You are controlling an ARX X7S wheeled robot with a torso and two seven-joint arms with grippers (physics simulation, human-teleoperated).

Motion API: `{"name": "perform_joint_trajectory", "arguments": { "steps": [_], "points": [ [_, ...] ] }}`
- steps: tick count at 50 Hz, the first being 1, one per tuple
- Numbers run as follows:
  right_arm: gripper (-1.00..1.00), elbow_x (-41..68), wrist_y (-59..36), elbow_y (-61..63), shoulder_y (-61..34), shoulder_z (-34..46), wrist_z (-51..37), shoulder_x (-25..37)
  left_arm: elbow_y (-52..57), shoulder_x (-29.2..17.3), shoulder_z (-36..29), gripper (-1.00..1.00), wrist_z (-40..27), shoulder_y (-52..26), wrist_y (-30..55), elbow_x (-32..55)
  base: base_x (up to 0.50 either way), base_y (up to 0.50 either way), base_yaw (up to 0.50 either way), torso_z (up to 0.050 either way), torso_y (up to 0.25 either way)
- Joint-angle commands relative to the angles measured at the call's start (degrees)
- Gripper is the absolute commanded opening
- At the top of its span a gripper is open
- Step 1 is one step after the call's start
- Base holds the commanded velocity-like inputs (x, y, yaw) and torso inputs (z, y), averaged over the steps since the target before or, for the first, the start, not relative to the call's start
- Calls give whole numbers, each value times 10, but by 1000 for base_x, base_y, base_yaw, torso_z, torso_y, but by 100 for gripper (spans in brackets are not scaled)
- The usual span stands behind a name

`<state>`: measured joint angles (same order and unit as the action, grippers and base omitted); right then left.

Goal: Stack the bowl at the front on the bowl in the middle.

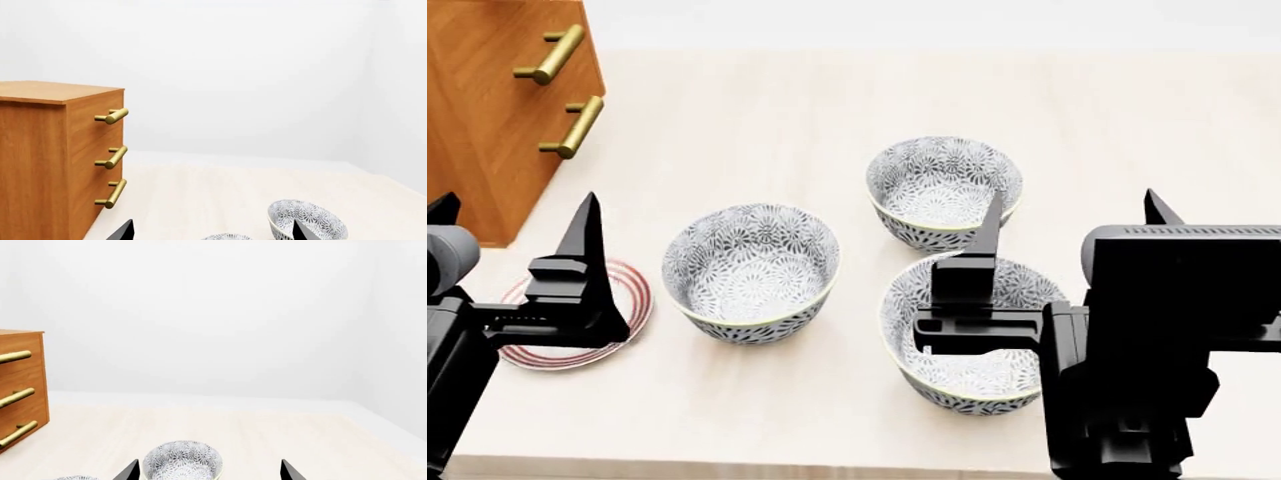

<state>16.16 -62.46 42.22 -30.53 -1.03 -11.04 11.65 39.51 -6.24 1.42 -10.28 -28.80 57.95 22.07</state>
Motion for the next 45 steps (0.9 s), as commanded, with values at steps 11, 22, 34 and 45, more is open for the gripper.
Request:
{"name": "perform_joint_trajectory", "arguments": {
  "steps": [11, 22, 34, 45],
  "points": [
    [100, 12, -37, 12, -21, -2, -17, -6, 8, -14, -4, 100, -13, -3, 1, 8, 0, 452, 0, 0, 0],
    [100, 22, -18, 9, -15, 3, -7, -3, 3, -18, -6, 100, -17, -1, -6, 11, 64, 0, 0, 0, 0],
    [100, 25, -18, 9, -16, 15, -6, 7, -4, -21, -11, 100, -23, -3, -13, 13, 500, 0, 0, 0, 0],
    [100, 28, -23, 13, -20, 18, -10, 10, -1, -24, -13, 100, -29, -4, -11, 19, 500, 0, 0, 0, 0]
  ]
}}
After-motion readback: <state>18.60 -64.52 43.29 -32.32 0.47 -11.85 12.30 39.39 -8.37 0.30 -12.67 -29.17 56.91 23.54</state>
